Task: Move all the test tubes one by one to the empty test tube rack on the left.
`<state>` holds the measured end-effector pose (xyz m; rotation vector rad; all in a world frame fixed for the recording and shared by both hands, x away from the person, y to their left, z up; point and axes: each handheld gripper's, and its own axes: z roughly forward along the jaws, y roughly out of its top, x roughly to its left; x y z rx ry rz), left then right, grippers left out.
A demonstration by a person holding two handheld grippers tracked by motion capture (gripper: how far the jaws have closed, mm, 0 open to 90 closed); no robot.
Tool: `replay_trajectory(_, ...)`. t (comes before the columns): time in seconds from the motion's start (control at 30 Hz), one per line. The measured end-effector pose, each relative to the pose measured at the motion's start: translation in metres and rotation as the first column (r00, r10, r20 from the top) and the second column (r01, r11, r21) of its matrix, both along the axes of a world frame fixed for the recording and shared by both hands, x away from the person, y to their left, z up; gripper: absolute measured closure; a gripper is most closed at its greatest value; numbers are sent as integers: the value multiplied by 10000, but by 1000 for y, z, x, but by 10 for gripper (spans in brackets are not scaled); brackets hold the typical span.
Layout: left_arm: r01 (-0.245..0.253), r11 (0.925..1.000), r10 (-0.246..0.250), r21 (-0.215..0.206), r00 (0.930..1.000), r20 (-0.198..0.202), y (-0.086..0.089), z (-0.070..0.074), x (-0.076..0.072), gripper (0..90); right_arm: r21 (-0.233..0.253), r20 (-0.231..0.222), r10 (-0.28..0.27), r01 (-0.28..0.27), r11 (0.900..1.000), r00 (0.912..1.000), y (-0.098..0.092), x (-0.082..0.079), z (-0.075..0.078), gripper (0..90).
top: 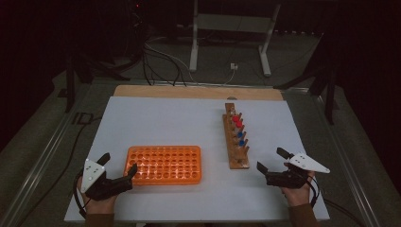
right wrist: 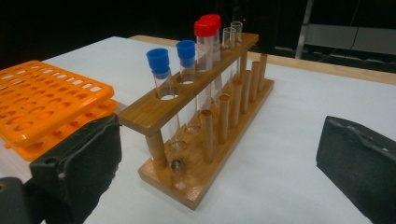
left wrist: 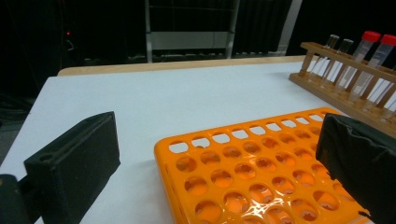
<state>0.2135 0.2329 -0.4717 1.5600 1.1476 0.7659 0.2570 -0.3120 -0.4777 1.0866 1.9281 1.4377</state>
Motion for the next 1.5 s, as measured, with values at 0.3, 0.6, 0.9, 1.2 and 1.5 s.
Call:
replay_trajectory(0.3,-132,9999,132,-1,9999,19,-1,0,0,6,89,-18,-85,85,9999,10000,-2,0,1,1)
replay_trajectory(0.6,-267,9993,274,266,9992,-293,-4,-3,3,7,267,-167,45,-41,9996,9999,3,1,15,31)
replay_trajectory(0.9,-336,9988,344,354,9992,-218,-5,-3,3,7,-2,-456,470,-470,9989,9979,18,12,26,93)
replay_trajectory(1.2,-351,9989,358,307,9991,-215,-6,-3,3,7,-449,-598,918,-945,9945,9940,39,25,34,189)
replay_trajectory(1.5,-201,9990,208,410,9996,-168,-8,-3,2,7,-887,-842,1145,-1219,9886,9898,58,37,28,415)
